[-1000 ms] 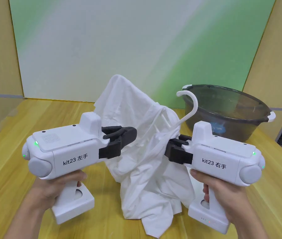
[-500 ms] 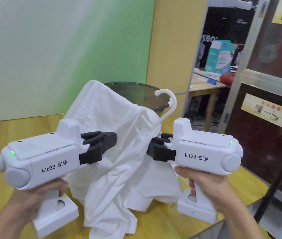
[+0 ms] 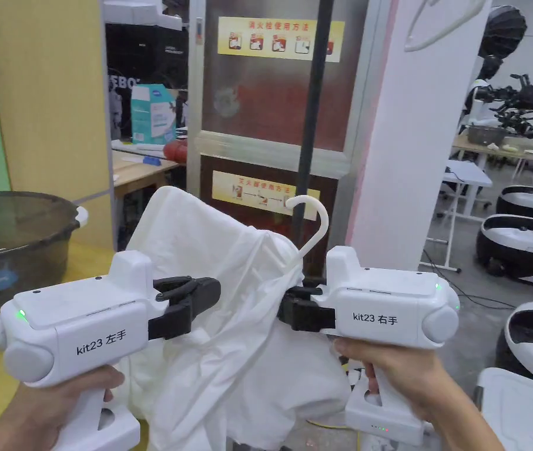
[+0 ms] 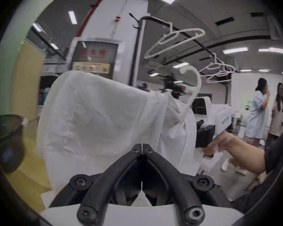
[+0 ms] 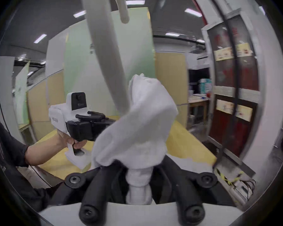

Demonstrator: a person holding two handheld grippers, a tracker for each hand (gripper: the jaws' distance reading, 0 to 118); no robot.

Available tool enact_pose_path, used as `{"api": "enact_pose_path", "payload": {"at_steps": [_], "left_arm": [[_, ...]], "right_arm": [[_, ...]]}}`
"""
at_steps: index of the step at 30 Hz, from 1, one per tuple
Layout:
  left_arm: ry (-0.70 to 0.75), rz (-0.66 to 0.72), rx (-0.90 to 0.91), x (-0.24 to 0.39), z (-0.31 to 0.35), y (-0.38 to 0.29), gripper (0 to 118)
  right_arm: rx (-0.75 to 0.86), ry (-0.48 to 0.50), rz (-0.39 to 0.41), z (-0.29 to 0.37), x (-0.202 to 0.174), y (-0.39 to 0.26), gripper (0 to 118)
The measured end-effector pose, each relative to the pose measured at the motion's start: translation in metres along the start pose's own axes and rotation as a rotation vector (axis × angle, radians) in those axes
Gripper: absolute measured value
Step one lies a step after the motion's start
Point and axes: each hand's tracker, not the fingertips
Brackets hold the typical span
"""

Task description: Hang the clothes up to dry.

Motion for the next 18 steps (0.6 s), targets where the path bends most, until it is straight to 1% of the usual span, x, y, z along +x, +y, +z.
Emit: {"api": "enact_pose_path", "payload": {"at_steps": [1, 2, 4, 5, 6, 7, 8, 9, 12, 14, 15, 16, 18], "left_arm": [[-0.037, 0.003, 0.000, 0.002, -0.014, 0.004, 0], [-0.078, 0.001, -0.001, 0.008, -0.029, 0.008, 0], [-0.129, -0.038, -0.008, 0.026, -0.054, 0.012, 0], [-0.179, -0.050, -0.014, 0.034, -0.066, 0.013, 0], [-0.212, -0.056, -0.012, 0.042, -0.078, 0.015, 0], [-0.222, -0.053, -0.012, 0.053, -0.090, 0.015, 0], [-0.265, -0.055, -0.007, 0.061, -0.102, 0.016, 0], [-0.279, -0.053, -0.005, 0.068, -0.113, 0.016, 0], [-0.334, -0.026, -0.011, 0.088, -0.142, 0.011, 0], [-0.384, -0.002, -0.018, 0.100, -0.156, 0.007, 0], [-0.395, -0.012, -0.024, 0.107, -0.164, 0.006, 0], [-0.406, -0.031, -0.036, 0.114, -0.171, 0.005, 0], [-0.407, -0.052, -0.038, 0.128, -0.185, 0.003, 0]], "right_arm": [[0.010, -0.046, 0.009, 0.014, -0.001, -0.003, 9], [0.013, -0.068, -0.010, 0.030, 0.000, -0.007, 9], [0.025, -0.120, -0.002, 0.057, -0.001, -0.013, 9], [0.011, -0.110, -0.025, 0.071, -0.003, -0.015, 9], [0.017, -0.166, -0.001, 0.083, -0.006, -0.017, 9], [0.010, -0.192, -0.012, 0.096, -0.008, -0.020, 9], [0.009, -0.221, 0.001, 0.106, -0.011, -0.024, 9], [0.006, -0.240, -0.026, 0.120, -0.014, -0.028, 9], [-0.003, -0.311, -0.021, 0.152, -0.017, -0.036, 9], [-0.021, -0.381, -0.031, 0.172, -0.018, -0.042, 9], [-0.016, -0.438, -0.012, 0.183, -0.020, -0.046, 9], [-0.017, -0.434, -0.064, 0.193, -0.016, -0.048, 9], [-0.025, -0.502, -0.072, 0.212, -0.017, -0.056, 9]]}}
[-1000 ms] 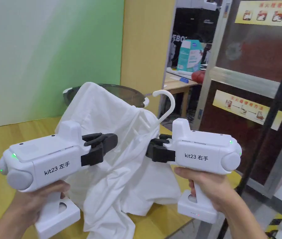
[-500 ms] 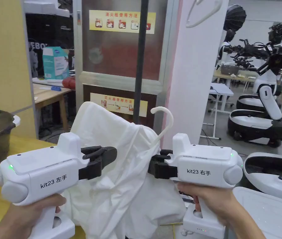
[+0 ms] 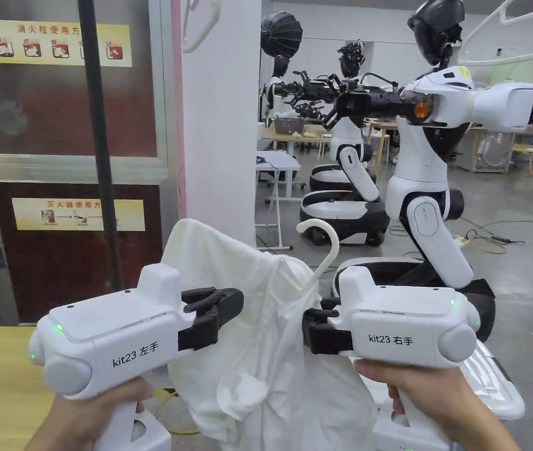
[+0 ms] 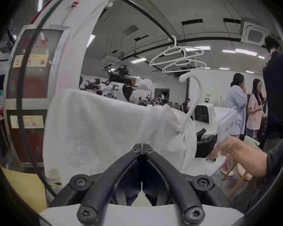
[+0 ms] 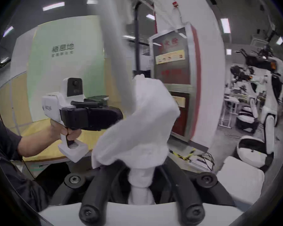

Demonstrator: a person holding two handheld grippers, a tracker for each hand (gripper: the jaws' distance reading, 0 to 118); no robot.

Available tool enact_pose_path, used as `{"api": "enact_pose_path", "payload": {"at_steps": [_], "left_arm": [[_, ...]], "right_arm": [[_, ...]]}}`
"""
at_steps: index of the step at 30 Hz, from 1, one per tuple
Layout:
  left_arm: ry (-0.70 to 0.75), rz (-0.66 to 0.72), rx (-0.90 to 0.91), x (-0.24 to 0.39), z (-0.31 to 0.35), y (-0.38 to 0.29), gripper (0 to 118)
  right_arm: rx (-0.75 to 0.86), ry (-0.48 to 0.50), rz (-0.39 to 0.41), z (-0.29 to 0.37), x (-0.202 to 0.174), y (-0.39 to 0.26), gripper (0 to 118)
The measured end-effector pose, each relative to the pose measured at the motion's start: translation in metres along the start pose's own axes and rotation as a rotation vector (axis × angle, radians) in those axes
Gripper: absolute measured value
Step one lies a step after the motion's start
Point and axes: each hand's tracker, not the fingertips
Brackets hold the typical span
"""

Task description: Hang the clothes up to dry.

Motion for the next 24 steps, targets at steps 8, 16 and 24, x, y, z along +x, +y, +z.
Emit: {"api": "enact_pose_path", "payload": {"at_steps": [8, 16, 24], "left_arm": [[-0.044, 0.025, 0.013, 0.020, -0.038, -0.004, 0], [0.351, -0.019, 0.138, 0.068, -0.034, 0.037, 0], [0.450, -0.213, 0.412, 0.126, -0.015, 0.160, 0]], "right_arm": [[0.058, -0.160, -0.065, 0.030, 0.015, -0.008, 9], [0.164, -0.321, -0.113, 0.031, -0.004, 0.027, 9], [0.257, -0.399, -0.163, 0.042, -0.006, 0.086, 9]]}}
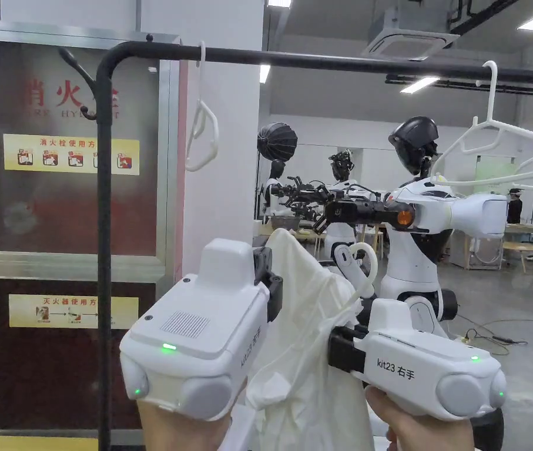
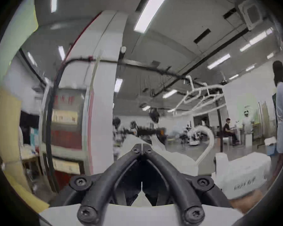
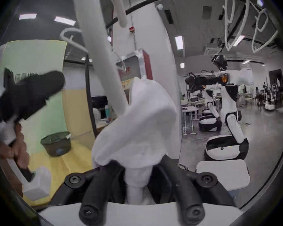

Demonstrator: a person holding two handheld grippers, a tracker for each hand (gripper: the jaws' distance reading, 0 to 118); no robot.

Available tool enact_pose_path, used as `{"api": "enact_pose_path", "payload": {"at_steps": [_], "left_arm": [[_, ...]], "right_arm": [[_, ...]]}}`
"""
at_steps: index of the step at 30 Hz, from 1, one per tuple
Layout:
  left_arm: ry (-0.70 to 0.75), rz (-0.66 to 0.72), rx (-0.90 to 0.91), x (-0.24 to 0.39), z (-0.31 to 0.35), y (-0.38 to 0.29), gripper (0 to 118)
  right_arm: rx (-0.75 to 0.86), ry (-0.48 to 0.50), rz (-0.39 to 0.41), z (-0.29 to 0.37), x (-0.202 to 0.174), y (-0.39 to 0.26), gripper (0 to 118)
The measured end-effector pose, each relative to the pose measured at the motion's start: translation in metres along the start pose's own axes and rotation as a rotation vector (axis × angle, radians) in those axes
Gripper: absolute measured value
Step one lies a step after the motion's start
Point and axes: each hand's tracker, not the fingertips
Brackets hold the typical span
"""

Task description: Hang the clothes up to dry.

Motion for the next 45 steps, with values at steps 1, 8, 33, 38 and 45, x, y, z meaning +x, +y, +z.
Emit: {"api": "enact_pose_path", "payload": {"at_steps": [1, 8, 33, 38, 45], "left_arm": [[0.030, -0.030, 0.019, 0.003, -0.005, 0.012, 0], [0.014, 0.023, 0.011, 0.005, -0.020, 0.044, 0], [0.039, 0.004, 0.025, -0.012, -0.040, 0.043, 0], [0.041, 0.025, 0.004, -0.021, -0.043, 0.036, 0], [0.053, 0.032, -0.017, -0.026, -0.039, 0.027, 0]], "right_arm": [[0.012, -0.010, -0.001, 0.000, -0.002, 0.006, 9], [0.056, -0.034, 0.038, 0.001, -0.015, 0.051, 9], [0.015, -0.180, 0.151, -0.153, 0.001, 0.320, 9], [0.001, -0.198, 0.181, -0.159, -0.001, 0.322, 10], [0.006, -0.200, 0.162, -0.160, 0.004, 0.318, 10]]}}
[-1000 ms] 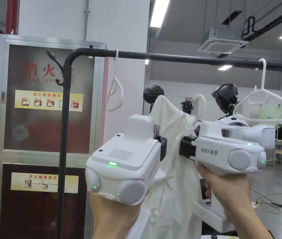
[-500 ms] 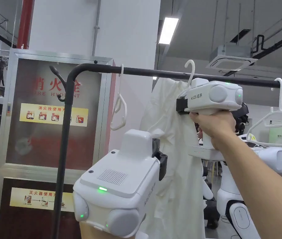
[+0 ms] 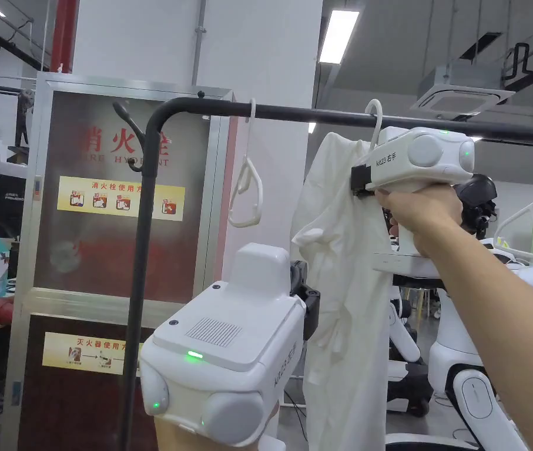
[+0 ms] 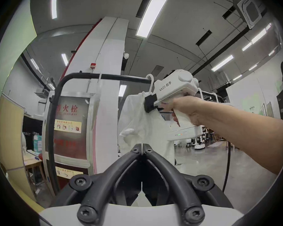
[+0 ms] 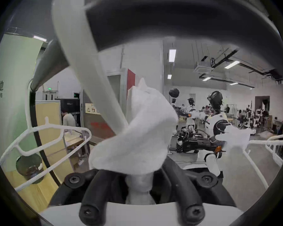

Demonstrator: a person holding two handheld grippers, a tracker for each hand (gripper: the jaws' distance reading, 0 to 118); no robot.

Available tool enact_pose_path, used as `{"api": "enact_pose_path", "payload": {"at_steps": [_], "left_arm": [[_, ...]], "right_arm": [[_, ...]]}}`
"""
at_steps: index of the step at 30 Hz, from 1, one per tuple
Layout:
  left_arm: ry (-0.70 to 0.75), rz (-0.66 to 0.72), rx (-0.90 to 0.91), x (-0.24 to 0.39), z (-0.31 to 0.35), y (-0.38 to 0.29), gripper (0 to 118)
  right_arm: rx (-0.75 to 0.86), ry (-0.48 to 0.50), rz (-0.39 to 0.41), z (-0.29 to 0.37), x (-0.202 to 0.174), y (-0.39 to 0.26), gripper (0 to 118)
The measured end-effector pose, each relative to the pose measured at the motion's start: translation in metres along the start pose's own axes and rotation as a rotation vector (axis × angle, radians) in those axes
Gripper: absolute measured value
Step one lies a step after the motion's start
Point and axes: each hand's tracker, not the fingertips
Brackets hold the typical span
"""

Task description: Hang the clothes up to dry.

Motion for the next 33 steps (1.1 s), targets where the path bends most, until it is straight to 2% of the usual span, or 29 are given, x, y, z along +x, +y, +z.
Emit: {"api": "enact_pose_path", "payload": {"at_steps": [3, 6, 8, 10, 11, 12, 14, 17, 19, 22, 24, 27, 30, 33], "left_arm": [[0.000, -0.010, -0.006, -0.002, 0.002, -0.009, 0], [0.001, -0.001, -0.037, -0.006, -0.001, -0.022, 0], [0.016, 0.016, -0.079, -0.006, -0.004, -0.033, 0], [0.004, 0.026, -0.099, -0.006, -0.003, -0.042, 0], [-0.001, 0.027, -0.104, -0.006, -0.001, -0.046, 0], [0.003, 0.028, -0.105, -0.005, 0.001, -0.050, 0], [0.011, 0.036, -0.124, -0.004, 0.002, -0.054, 0], [0.010, 0.042, -0.134, -0.001, 0.006, -0.059, 0], [0.000, 0.052, -0.140, 0.000, 0.010, -0.060, 0], [0.009, 0.036, -0.145, 0.005, 0.016, -0.062, 0], [0.006, 0.028, -0.147, 0.009, 0.019, -0.065, 0], [0.020, 0.035, -0.168, 0.013, 0.024, -0.071, 0], [0.038, 0.047, -0.186, 0.011, 0.033, -0.082, 0], [0.074, 0.056, -0.206, 0.005, 0.040, -0.095, 0]], "right_arm": [[-0.006, -0.005, -0.009, 0.001, 0.002, -0.018, 10], [0.022, -0.008, 0.017, 0.012, 0.000, -0.036, 13], [0.024, -0.021, 0.011, 0.019, 0.001, -0.050, 53], [0.060, -0.053, -0.014, 0.033, 0.000, -0.056, 101], [0.054, -0.079, -0.041, 0.041, -0.002, -0.060, 111], [0.045, -0.068, -0.038, 0.047, -0.004, -0.063, 114], [0.104, -0.040, 0.003, 0.066, 0.000, -0.076, 114], [0.185, -0.137, 0.024, 0.095, -0.003, -0.093, 115], [0.238, -0.070, 0.023, 0.116, -0.003, -0.109, 115], [0.190, -0.006, -0.027, 0.147, -0.006, -0.136, 115], [0.207, 0.023, 0.005, 0.169, -0.014, -0.161, 115], [0.251, -0.097, 0.098, 0.204, -0.040, -0.199, 115], [0.307, -0.123, 0.187, 0.224, -0.067, -0.242, 115], [0.270, -0.112, 0.169, 0.234, -0.092, -0.275, 115]]}}
